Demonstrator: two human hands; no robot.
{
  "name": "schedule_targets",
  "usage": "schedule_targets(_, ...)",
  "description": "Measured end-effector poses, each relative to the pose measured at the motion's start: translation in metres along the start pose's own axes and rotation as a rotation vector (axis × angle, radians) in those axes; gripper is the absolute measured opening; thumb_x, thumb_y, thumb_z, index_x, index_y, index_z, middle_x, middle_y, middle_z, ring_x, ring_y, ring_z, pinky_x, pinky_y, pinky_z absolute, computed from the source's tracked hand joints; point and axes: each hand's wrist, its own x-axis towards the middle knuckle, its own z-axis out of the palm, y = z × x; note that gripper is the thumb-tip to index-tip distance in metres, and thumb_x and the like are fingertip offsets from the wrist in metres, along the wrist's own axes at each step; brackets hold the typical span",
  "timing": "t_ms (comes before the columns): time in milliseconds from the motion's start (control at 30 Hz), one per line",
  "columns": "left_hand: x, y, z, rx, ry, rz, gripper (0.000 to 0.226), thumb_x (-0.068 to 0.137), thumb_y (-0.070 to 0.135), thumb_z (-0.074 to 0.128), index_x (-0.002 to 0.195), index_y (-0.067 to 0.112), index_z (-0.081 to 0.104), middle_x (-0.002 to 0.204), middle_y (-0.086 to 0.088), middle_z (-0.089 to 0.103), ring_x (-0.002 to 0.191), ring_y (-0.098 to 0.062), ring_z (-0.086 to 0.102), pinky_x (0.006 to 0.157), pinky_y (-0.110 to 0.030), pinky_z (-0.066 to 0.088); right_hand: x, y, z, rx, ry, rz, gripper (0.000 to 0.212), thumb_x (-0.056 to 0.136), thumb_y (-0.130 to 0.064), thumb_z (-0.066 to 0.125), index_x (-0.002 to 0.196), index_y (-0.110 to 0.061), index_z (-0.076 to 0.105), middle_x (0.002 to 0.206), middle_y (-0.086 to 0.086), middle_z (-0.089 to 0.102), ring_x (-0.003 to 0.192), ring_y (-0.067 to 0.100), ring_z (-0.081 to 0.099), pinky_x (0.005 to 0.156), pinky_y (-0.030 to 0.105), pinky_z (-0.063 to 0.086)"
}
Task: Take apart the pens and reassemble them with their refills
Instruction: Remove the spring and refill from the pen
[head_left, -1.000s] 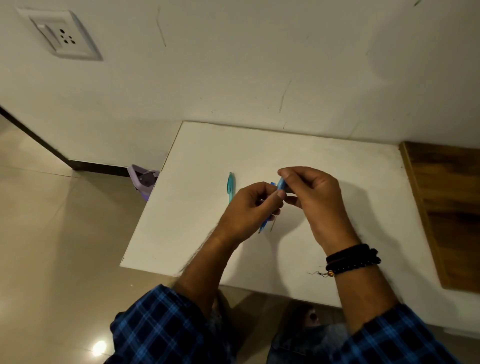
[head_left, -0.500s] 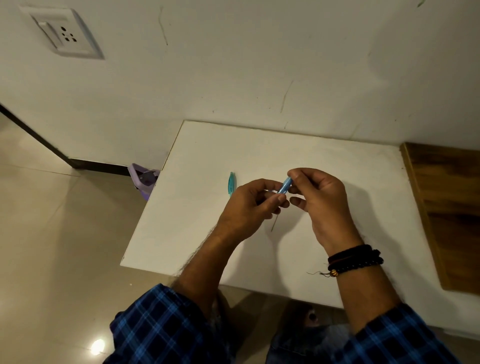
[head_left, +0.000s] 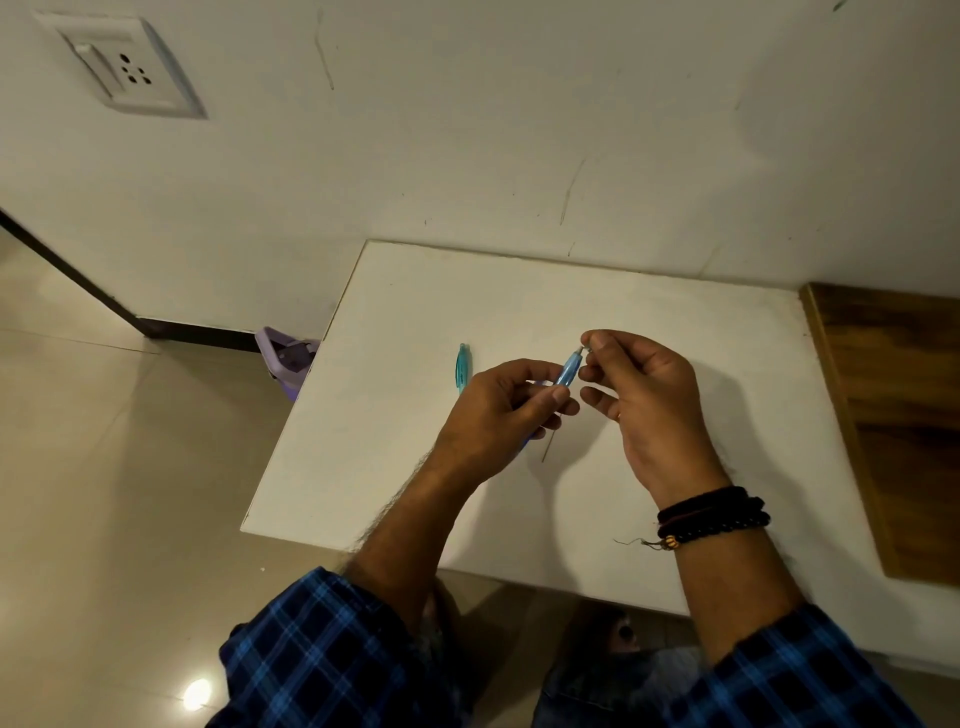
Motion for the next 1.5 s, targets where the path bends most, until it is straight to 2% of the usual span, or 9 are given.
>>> schedule_targets(167, 0.0014, -0.0001, 0.0002, 0.006, 0.005, -0.004, 0.024, 0.098, 0.026, 0.061, 0.119, 0.016, 0.066, 0.092, 0.006, 0.077, 0.077, -0.006, 0.073, 0.075, -0.022, 0.061, 0.0003, 0.0015, -0.0006, 0.015, 0.029, -0.001, 0.015, 0.098, -0.023, 0.063, 0.104, -0.016, 0.075, 0.089, -0.002, 0.073, 0.085, 0.013, 0.071, 0.071, 0.026, 0.058)
schedule_targets(300, 0.0012, -0.0002, -0.0007, -0.013, 0.005, -0.008, 0.027, 0.100, 0.027, 0.058, 0.122, 0.014, 0.065, 0.093, 0.007, 0.077, 0.078, -0.006, 0.072, 0.076, -0.024, 0.061, 0.0017, 0.0033, -0.0005, -0.004, 0.102, -0.051, 0.013, 0.099, -0.018, 0.062, 0.103, -0.011, 0.072, 0.099, 0.006, 0.074, 0.082, 0.016, 0.074, 0.070, 0.024, 0.059)
schedule_targets(367, 0.0013, 0.0004, -0.0004, -0.023, 0.001, -0.014, 0.026, 0.102, 0.026, 0.054, 0.122, 0.014, 0.065, 0.095, 0.006, 0.077, 0.078, -0.007, 0.072, 0.076, -0.025, 0.061, 0.0019, 0.0039, -0.0005, -0.037, 0.101, -0.087, 0.014, 0.099, -0.014, 0.059, 0.106, -0.010, 0.071, 0.095, 0.009, 0.073, 0.078, 0.016, 0.073, 0.069, 0.024, 0.060)
schedule_targets(467, 0.0006, 0.0011, 0.0009, -0.021, -0.018, -0.007, 0.025, 0.105, 0.025, 0.047, 0.121, 0.017, 0.064, 0.096, 0.005, 0.076, 0.079, -0.008, 0.071, 0.077, -0.026, 0.061, 0.0022, 0.0058, -0.0007, -0.183, 0.052, -0.144, 0.020, 0.100, -0.017, 0.057, 0.114, -0.018, 0.073, 0.089, 0.002, 0.072, 0.075, 0.012, 0.069, 0.071, 0.027, 0.061)
schedule_targets(533, 0.0003, 0.0016, 0.0008, -0.016, -0.032, -0.003, 0.027, 0.106, 0.025, 0.044, 0.123, 0.016, 0.064, 0.096, 0.004, 0.076, 0.080, -0.009, 0.071, 0.076, -0.025, 0.060, 0.0017, 0.0062, -0.0002, -0.227, -0.004, -0.145, 0.020, 0.100, -0.022, 0.059, 0.112, -0.022, 0.075, 0.085, -0.003, 0.071, 0.074, 0.011, 0.066, 0.072, 0.028, 0.061)
schedule_targets(733, -0.0009, 0.0007, 0.0008, -0.010, -0.050, 0.012, 0.032, 0.107, 0.024, 0.042, 0.127, 0.011, 0.064, 0.102, -0.007, 0.076, 0.078, -0.013, 0.067, 0.072, -0.023, 0.057, -0.0002, 0.0044, -0.0002, -0.156, -0.075, -0.073, 0.014, 0.098, -0.024, 0.063, 0.101, -0.020, 0.076, 0.079, -0.004, 0.072, 0.067, 0.007, 0.061, 0.067, 0.023, 0.054)
schedule_targets(933, 0.0000, -0.0011, -0.0008, -0.016, -0.067, 0.011, 0.033, 0.108, 0.024, 0.042, 0.129, 0.011, 0.063, 0.101, -0.005, 0.076, 0.076, -0.010, 0.065, 0.071, -0.022, 0.055, 0.0013, 0.0050, -0.0004, -0.123, -0.051, -0.051, 0.013, 0.097, -0.022, 0.064, 0.099, -0.017, 0.076, 0.074, 0.000, 0.069, 0.065, 0.009, 0.060, 0.065, 0.023, 0.052)
schedule_targets(1233, 0.0003, -0.0028, -0.0017, 0.010, -0.082, 0.022, 0.031, 0.108, 0.024, 0.042, 0.127, 0.014, 0.064, 0.100, -0.003, 0.076, 0.077, -0.010, 0.064, 0.070, -0.022, 0.055, 0.0016, 0.0058, -0.0017, -0.114, -0.042, -0.045, 0.011, 0.097, -0.020, 0.065, 0.097, -0.015, 0.075, 0.078, 0.004, 0.070, 0.067, 0.010, 0.061, 0.063, 0.024, 0.053)
schedule_targets(1500, 0.0001, -0.0030, -0.0004, 0.012, -0.077, 0.025, 0.028, 0.108, 0.023, 0.043, 0.124, 0.015, 0.066, 0.097, -0.001, 0.076, 0.073, -0.007, 0.062, 0.067, -0.023, 0.054, 0.0018, 0.0060, -0.0021, -0.039, -0.029, 0.013, 0.012, 0.097, -0.019, 0.064, 0.098, -0.013, 0.074, 0.077, -0.002, 0.068, 0.069, 0.005, 0.061, 0.062, 0.022, 0.051)
